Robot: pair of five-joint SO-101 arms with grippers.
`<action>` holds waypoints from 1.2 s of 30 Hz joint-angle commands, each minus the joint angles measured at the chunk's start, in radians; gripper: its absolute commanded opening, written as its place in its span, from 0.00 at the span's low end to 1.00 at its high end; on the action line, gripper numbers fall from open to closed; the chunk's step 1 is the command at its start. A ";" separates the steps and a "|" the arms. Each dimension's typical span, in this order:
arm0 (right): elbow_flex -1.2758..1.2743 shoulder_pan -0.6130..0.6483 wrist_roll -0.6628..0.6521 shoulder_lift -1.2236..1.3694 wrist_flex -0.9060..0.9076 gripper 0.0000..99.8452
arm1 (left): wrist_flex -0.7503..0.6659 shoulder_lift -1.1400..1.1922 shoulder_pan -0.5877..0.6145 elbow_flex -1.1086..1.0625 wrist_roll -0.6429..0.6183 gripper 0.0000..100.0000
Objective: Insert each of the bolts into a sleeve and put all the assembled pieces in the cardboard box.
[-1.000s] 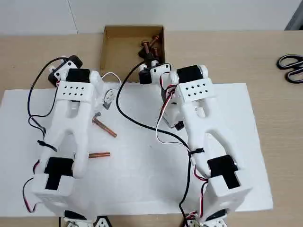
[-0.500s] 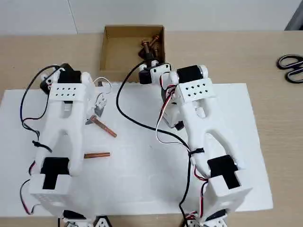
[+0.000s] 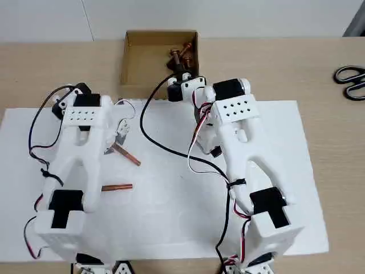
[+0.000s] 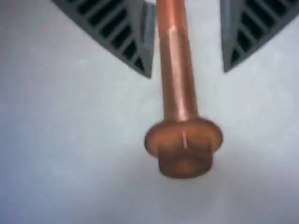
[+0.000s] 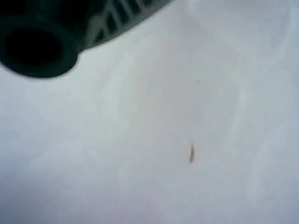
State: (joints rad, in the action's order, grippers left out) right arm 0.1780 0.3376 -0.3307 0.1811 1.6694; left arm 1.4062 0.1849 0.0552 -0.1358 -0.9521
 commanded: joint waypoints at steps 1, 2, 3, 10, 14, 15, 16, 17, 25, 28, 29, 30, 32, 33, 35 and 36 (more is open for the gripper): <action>0.005 -0.010 0.008 -0.061 0.002 0.01 | -0.044 -0.003 0.003 -0.012 0.008 0.10; 0.005 -0.010 0.008 -0.061 0.002 0.01 | -0.052 -0.003 0.003 -0.018 0.008 0.10; 0.005 -0.010 0.008 -0.062 0.002 0.01 | -0.058 -0.003 0.003 -0.024 0.012 0.10; 0.005 -0.010 0.008 -0.062 0.005 0.01 | -0.127 -0.003 0.008 -0.064 0.041 0.10; 0.005 -0.010 0.008 -0.062 0.007 0.01 | -0.144 0.021 0.008 -0.062 0.041 0.10; 0.005 -0.010 0.008 -0.062 0.007 0.01 | -0.146 0.041 0.008 -0.061 0.041 0.10; 0.005 -0.010 0.008 -0.062 0.007 0.01 | -0.146 0.066 0.008 -0.061 0.041 0.10; 0.005 -0.010 0.008 -0.062 0.007 0.01 | -0.144 0.089 0.008 -0.059 0.041 0.10; 0.005 -0.010 0.008 -0.062 0.008 0.01 | -0.144 0.160 0.011 -0.058 0.040 0.10; 0.005 -0.010 0.008 -0.062 0.008 0.01 | -0.160 0.160 0.012 -0.058 0.041 0.07; 0.005 -0.010 0.008 -0.062 0.008 0.01 | -0.164 0.160 0.012 -0.058 0.041 0.03; 0.005 -0.010 0.008 -0.062 0.008 0.01 | -0.166 0.160 0.012 -0.058 0.041 0.00; 0.005 -0.010 0.008 -0.062 0.008 0.01 | -0.166 0.160 0.012 -0.058 0.041 0.01; 0.005 -0.010 0.008 -0.062 0.008 0.01 | -0.166 0.160 0.012 -0.058 0.040 0.00; 0.005 -0.010 0.008 -0.064 0.008 0.01 | -0.158 0.158 0.012 -0.047 0.040 0.01; 0.005 -0.010 0.008 -0.064 0.008 0.01 | -0.144 0.158 0.012 -0.035 0.040 0.01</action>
State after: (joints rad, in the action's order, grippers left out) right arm 0.1780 0.3376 -0.3307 0.1811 1.6694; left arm 1.2482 0.3184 0.0537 -0.1834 -0.9183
